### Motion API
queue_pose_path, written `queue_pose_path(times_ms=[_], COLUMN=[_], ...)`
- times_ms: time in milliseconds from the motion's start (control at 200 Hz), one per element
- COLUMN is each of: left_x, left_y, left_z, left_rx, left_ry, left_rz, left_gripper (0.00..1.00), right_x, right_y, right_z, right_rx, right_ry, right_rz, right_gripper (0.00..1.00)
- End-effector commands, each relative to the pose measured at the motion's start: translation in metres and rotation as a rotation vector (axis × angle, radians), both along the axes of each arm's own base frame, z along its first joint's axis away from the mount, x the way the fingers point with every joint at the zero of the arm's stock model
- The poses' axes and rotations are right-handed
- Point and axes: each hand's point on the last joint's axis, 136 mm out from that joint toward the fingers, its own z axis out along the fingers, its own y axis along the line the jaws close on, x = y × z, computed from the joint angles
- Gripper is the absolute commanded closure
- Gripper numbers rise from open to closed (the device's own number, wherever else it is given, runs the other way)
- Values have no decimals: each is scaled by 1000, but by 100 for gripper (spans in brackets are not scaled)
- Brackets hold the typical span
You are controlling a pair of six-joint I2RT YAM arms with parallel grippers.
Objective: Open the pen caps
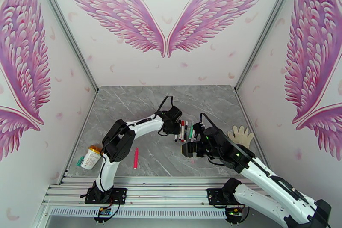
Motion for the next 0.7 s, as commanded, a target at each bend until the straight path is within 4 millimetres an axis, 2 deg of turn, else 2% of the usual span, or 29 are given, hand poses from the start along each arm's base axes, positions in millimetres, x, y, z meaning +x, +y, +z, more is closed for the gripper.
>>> queue_pose_path(times_ms=[0, 275, 425, 595, 680, 695], left_x=[3, 1, -1, -1, 0, -5], left_y=[-7, 0, 15, 33, 35, 39], left_z=[-1, -18, -26, -24, -25, -27], left_rx=[4, 70, 166, 294, 326, 348], left_ry=[10, 36, 46, 33, 26, 46], left_rz=[2, 2, -27, -106, -154, -163], left_gripper=[62, 67, 67, 71, 72, 72], right_x=[-1, -3, -3, -4, -4, -4], right_y=[-2, -4, -4, -2, -2, -2], right_z=[-3, -4, -4, -6, -6, -6], right_rx=[3, 3, 3, 22, 24, 23], right_ry=[-6, -5, -3, 0, 1, 2], right_rz=[-11, -17, -20, -19, -18, -19], right_gripper=[1, 1, 1, 1, 1, 1])
